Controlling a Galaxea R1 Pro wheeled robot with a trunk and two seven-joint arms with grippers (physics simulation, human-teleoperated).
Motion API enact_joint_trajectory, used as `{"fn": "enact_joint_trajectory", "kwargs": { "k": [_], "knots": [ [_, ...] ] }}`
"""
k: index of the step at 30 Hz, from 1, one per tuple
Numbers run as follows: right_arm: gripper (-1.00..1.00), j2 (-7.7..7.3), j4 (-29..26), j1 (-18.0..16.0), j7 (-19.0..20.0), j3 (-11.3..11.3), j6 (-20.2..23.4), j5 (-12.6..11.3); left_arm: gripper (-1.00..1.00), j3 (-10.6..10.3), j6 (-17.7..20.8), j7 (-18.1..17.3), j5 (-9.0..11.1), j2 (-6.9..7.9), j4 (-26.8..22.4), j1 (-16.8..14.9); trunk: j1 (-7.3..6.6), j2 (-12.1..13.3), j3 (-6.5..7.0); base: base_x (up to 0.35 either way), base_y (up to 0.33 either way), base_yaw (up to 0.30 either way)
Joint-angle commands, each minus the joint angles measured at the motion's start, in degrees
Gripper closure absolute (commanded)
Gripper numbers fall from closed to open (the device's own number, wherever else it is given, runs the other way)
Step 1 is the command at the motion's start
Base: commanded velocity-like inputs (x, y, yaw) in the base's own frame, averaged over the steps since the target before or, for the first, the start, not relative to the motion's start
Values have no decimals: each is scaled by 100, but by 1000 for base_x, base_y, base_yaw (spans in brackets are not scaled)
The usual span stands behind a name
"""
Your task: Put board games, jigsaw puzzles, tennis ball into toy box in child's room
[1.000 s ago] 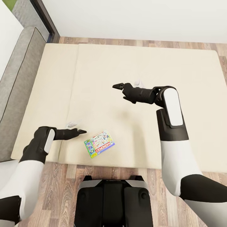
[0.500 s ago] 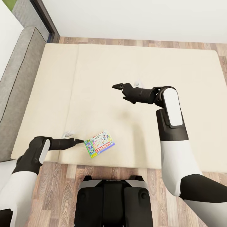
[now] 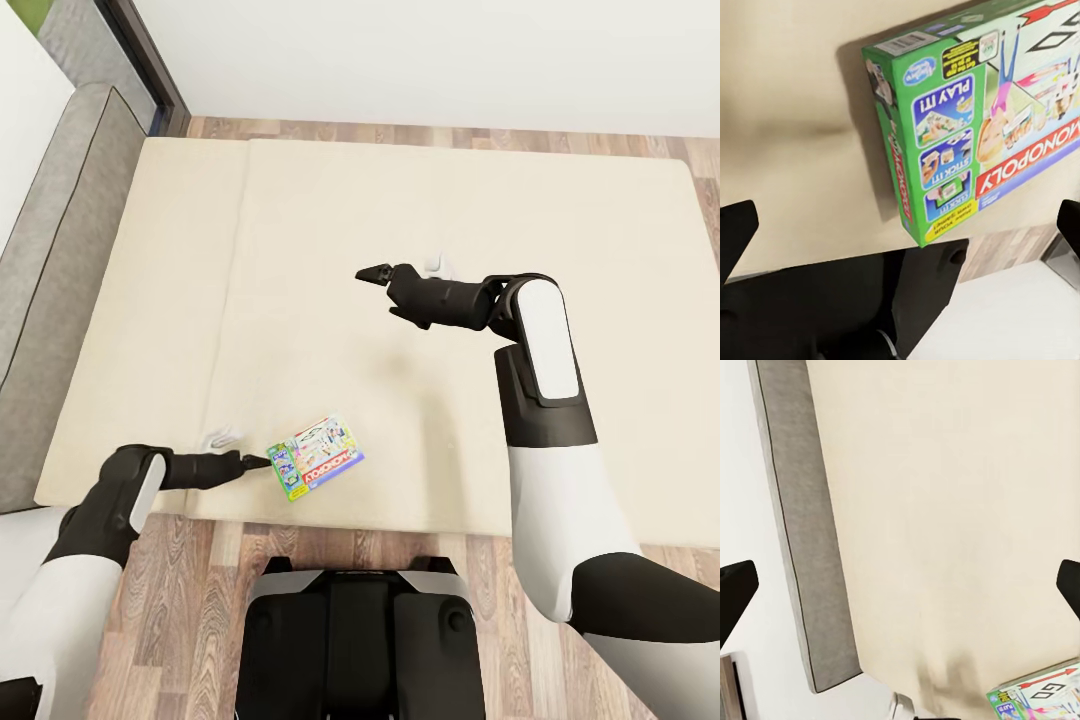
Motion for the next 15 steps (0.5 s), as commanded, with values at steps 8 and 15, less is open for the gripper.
{"fn": "enact_joint_trajectory", "kwargs": {
  "k": [8,15],
  "knots": [
    [-100,2,-2,-4,-60,-2,9,-50,-100,-9,13,59,32,-289,-5,8,3,-9,-6,0,0,0],
    [-100,2,-9,-4,-65,-2,9,-50,-100,-15,-44,80,26,-474,-7,9,3,-9,-6,0,0,0]
  ]
}}
